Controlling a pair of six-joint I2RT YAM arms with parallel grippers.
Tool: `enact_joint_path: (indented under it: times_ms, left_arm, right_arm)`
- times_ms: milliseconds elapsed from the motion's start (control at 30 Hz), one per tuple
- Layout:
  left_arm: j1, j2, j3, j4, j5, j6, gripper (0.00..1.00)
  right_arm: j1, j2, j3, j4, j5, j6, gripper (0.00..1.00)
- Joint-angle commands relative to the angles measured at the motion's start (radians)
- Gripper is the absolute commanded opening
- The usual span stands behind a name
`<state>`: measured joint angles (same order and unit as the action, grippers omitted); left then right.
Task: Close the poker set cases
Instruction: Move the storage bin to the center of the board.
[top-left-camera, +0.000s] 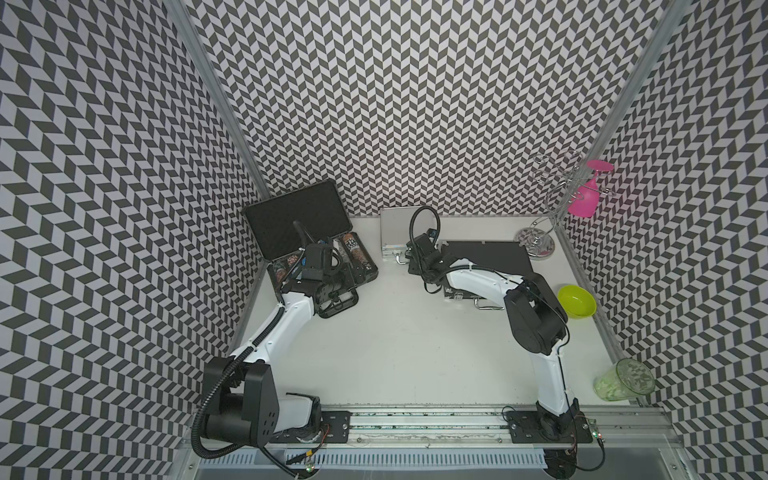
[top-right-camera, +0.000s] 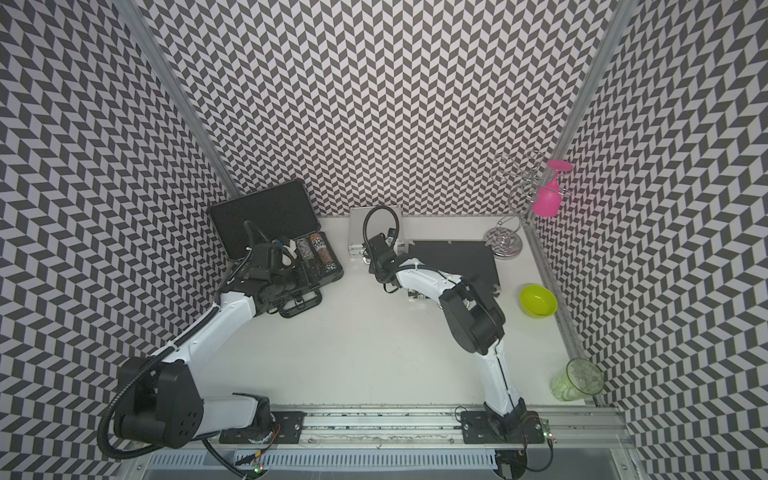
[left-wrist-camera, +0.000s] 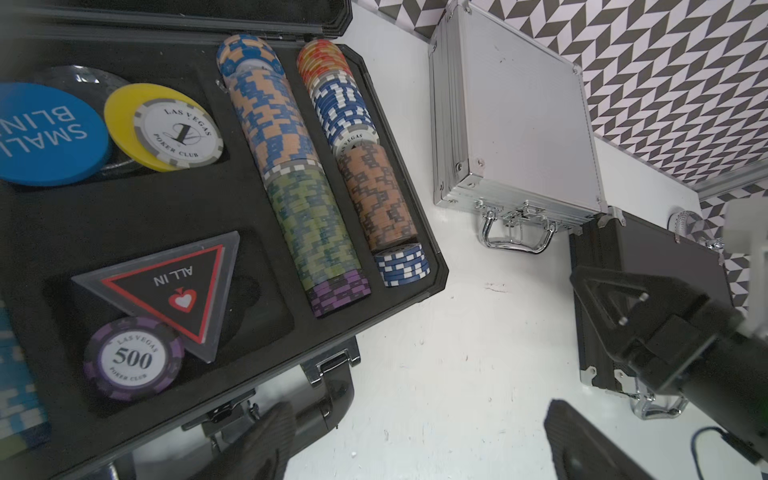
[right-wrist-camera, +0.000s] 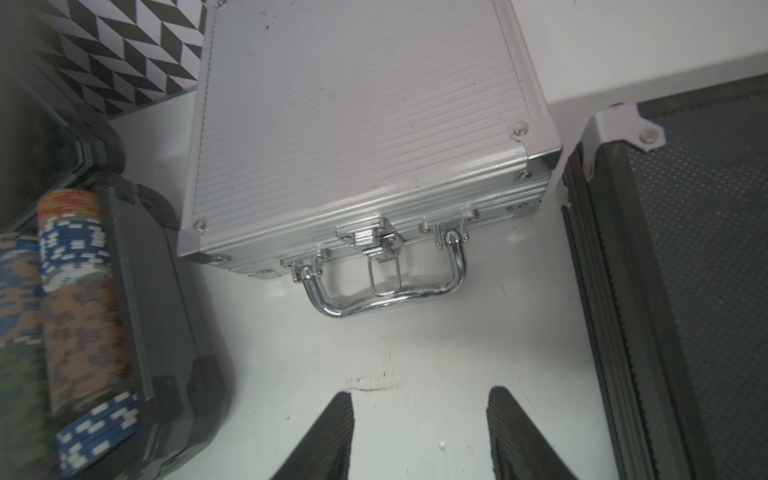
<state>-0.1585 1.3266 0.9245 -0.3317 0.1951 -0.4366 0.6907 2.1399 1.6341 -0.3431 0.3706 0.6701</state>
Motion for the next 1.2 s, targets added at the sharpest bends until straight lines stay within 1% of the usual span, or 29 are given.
enact_joint_path:
  times_ms: [0,100,233,400,600,733,900,967,1033,1167]
  left_arm:
    - [0.002,-0.011,-0.007,-0.003,-0.003,0.016,0.96]
    - [0.002,-0.017,-0.009,-0.007,-0.003,0.025,0.96]
    - [0.002,-0.035,-0.018,-0.006,-0.004,0.032,0.96]
    - [0.002,-0.037,-0.026,0.0,0.007,0.033,0.96]
    - [0.002,-0.033,-0.041,0.017,0.014,0.03,0.96]
    - [0.002,-0.026,-0.044,0.023,0.021,0.027,0.96]
    - [0.002,-0.032,-0.052,0.026,0.019,0.029,0.96]
    - [0.002,-0.031,-0.055,0.029,0.019,0.029,0.96]
    - [0.002,-0.027,-0.058,0.032,0.019,0.027,0.96]
    - [0.001,-0.024,-0.06,0.037,0.023,0.025,0.96]
  right_arm:
    - [-0.002,0.044,0.045,0.033,0.081,-0.011,0.53]
    - [-0.013,0.079,0.072,0.016,0.107,0.026,0.51]
    - [-0.038,0.104,0.055,0.055,0.084,0.038,0.51]
    - [-0.062,0.135,0.058,0.106,0.042,0.01,0.51]
    - [-0.076,0.18,0.092,0.122,0.021,-0.029,0.5]
    - [-0.087,0.212,0.12,0.143,-0.026,-0.027,0.49]
    - [-0.093,0.242,0.142,0.145,-0.048,-0.016,0.49]
    - [-0.096,0.251,0.14,0.147,-0.058,-0.007,0.43]
    - [-0.1,0.258,0.136,0.15,-0.073,-0.003,0.33]
    - [-0.104,0.254,0.123,0.144,-0.138,-0.007,0.21]
